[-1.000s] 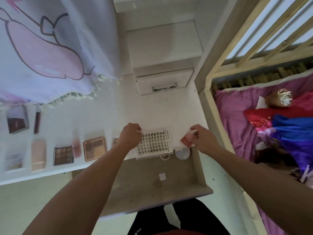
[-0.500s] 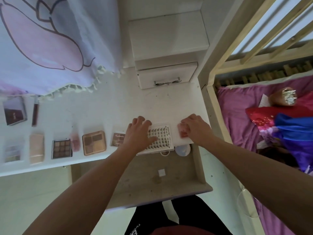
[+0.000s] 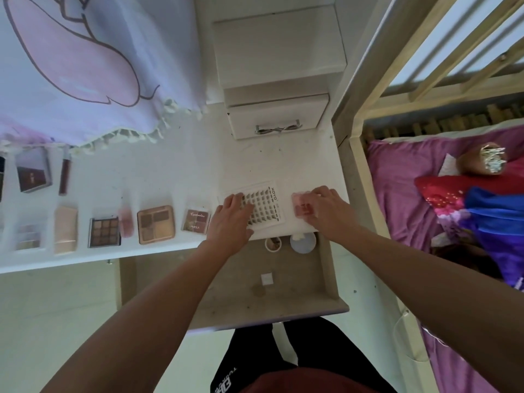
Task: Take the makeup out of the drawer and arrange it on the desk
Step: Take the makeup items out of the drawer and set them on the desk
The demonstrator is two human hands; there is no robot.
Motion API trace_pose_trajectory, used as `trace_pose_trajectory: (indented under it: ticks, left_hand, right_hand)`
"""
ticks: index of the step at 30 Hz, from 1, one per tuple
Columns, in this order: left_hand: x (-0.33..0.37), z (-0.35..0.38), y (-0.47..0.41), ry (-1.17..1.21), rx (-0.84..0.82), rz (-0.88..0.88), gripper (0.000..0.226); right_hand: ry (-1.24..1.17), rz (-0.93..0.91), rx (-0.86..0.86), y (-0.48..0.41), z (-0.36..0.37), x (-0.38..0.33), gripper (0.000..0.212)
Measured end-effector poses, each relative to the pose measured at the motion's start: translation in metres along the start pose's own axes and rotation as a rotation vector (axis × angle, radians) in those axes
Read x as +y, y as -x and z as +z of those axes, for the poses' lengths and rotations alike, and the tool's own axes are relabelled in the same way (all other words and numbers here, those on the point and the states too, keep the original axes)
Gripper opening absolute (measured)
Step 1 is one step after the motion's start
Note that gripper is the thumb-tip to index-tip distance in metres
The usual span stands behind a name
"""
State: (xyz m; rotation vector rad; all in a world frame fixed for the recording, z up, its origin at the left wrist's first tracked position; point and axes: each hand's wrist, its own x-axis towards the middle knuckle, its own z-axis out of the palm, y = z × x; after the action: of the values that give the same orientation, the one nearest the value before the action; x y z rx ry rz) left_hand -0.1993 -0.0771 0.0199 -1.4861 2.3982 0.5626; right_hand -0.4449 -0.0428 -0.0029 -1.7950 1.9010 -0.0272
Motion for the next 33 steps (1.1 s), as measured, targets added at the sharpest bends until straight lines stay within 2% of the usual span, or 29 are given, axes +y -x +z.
trace_pose_trajectory:
  ticks: [3, 6, 8, 10, 14, 18, 22, 25, 29, 33]
  left_hand:
    - [0.009, 0.005, 0.019, 0.048, 0.112, 0.034, 0.045]
    - [0.016, 0.024, 0.049, 0.151, 0.192, 0.061, 0.030]
    - [0.019, 0.042, 0.070, 0.219, 0.135, 0.006, 0.024]
    - [0.020, 0.060, 0.089, 0.279, 0.023, -0.096, 0.025]
    - [0.020, 0.089, 0.106, 0.254, -0.180, -0.253, 0.033]
    - [0.020, 0.131, 0.105, 0.333, -0.243, -0.349, 0.035]
    - [0.020, 0.173, 0.090, 0.311, -0.262, -0.333, 0.036]
    - [0.023, 0.189, 0.071, 0.304, -0.220, -0.281, 0.034]
    - [0.021, 0.193, 0.043, 0.332, -0.136, -0.249, 0.036]
    - [0.018, 0.198, 0.019, 0.283, -0.089, -0.245, 0.039]
  right_hand:
    - [-0.002, -0.012, 0.039, 0.015, -0.001, 0.004, 0.038]
    - [-0.040, -0.044, 0.130, 0.044, 0.007, 0.008, 0.029]
    - [-0.037, -0.107, 0.094, 0.066, 0.019, 0.007, 0.019]
    - [0.024, -0.164, -0.029, 0.082, 0.036, 0.004, 0.018]
    - [0.260, -0.199, -0.275, 0.080, 0.068, 0.000, 0.037]
    - [0.299, -0.163, -0.282, 0.053, 0.101, 0.002, 0.057]
    - [0.378, -0.020, -0.268, 0.030, 0.132, 0.009, 0.071]
    - [0.338, 0.071, -0.253, 0.027, 0.150, 0.015, 0.071]
    - [0.150, 0.122, -0.204, 0.042, 0.162, 0.013, 0.054]
    - [0.024, 0.175, -0.213, 0.078, 0.176, 0.016, 0.053]
